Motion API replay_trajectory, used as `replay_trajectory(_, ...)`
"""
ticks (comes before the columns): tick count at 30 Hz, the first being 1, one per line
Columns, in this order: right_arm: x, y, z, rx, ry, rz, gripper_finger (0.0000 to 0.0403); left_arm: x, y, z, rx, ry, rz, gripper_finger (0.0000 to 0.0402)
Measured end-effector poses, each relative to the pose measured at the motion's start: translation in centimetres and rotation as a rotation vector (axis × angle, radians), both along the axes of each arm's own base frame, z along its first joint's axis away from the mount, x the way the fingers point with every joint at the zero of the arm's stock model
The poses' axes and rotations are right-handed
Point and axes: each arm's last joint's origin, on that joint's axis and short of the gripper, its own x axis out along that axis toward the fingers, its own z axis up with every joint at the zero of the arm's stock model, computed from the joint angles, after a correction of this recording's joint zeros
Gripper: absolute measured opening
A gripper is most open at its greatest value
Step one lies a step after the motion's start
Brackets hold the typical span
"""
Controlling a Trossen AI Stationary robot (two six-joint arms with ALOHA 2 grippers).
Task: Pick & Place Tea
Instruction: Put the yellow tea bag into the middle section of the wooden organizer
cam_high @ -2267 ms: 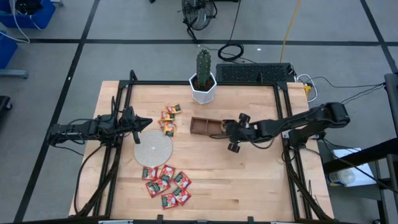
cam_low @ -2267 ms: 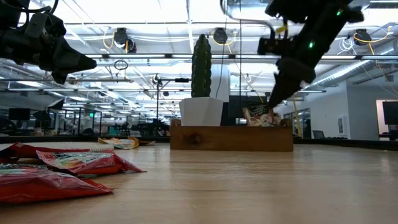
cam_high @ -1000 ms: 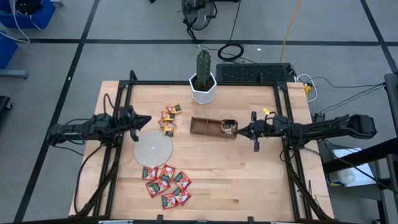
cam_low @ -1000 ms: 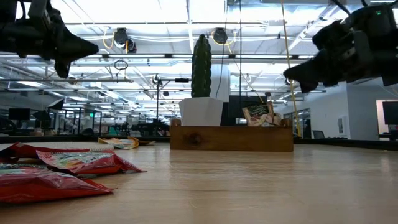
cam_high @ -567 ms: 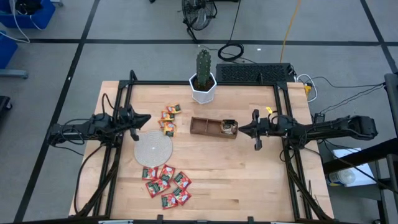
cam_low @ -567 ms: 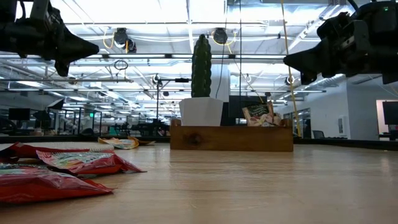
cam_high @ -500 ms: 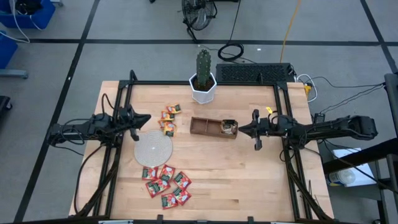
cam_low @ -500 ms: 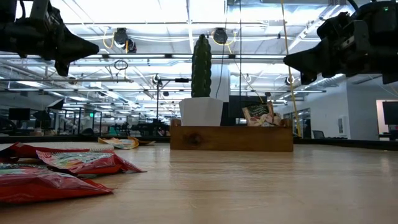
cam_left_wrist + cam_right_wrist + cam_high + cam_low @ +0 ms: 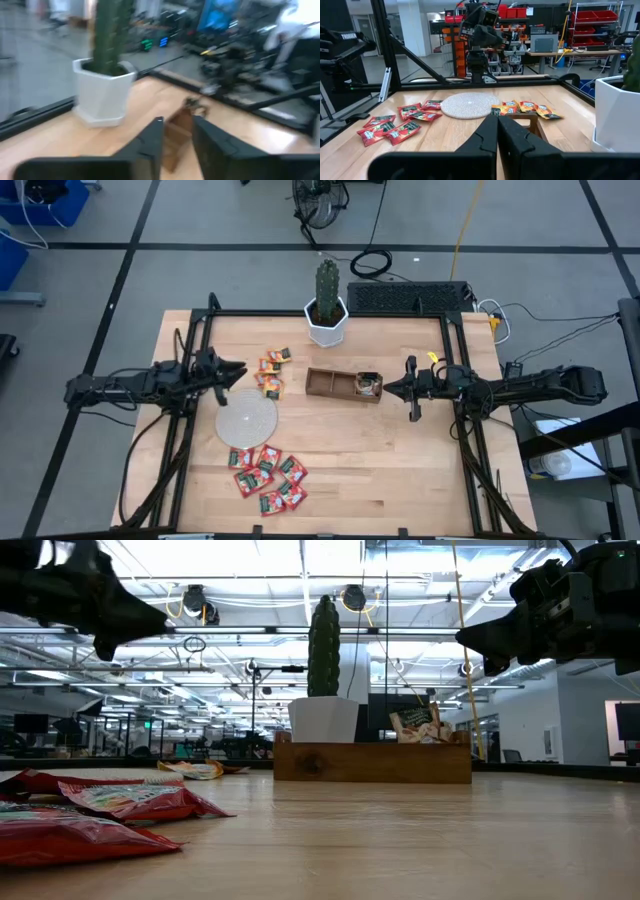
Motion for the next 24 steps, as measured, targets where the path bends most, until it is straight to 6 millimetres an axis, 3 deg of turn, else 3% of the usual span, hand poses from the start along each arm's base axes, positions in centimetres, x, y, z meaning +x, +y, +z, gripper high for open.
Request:
replay_trajectory(6, 0.0, 0.0, 0.0, 0.0, 0.0, 0.0, 0.0, 3.1, 1.3, 1.1, 0.009, 0.285, 0.212, 0.0224)
replay_trajectory(10, 0.0, 0.0, 0.0, 0.0, 0.0, 0.0, 0.0, 6.5, 2.8, 1.3, 0.032, 0.537, 0.253, 0.0268)
replay_trajectory(15, 0.0, 0.0, 0.0, 0.0, 0.0, 0.0, 0.0, 11.3, 5.5, -0.3, 0.161, 0.857, 0.199, 0.0281)
replay_trajectory(20, 0.0, 0.0, 0.0, 0.0, 0.001, -0.001, 0.0, 15.2, 9.2, -1.0, 0.118, 0.944, 0.11, 0.027)
replay_trajectory(24, 0.0, 0.0, 0.0, 0.0, 0.001, -0.001, 0.0, 16.7, 12.3, -1.4, 0.043, 1.049, 0.049, 0.0259)
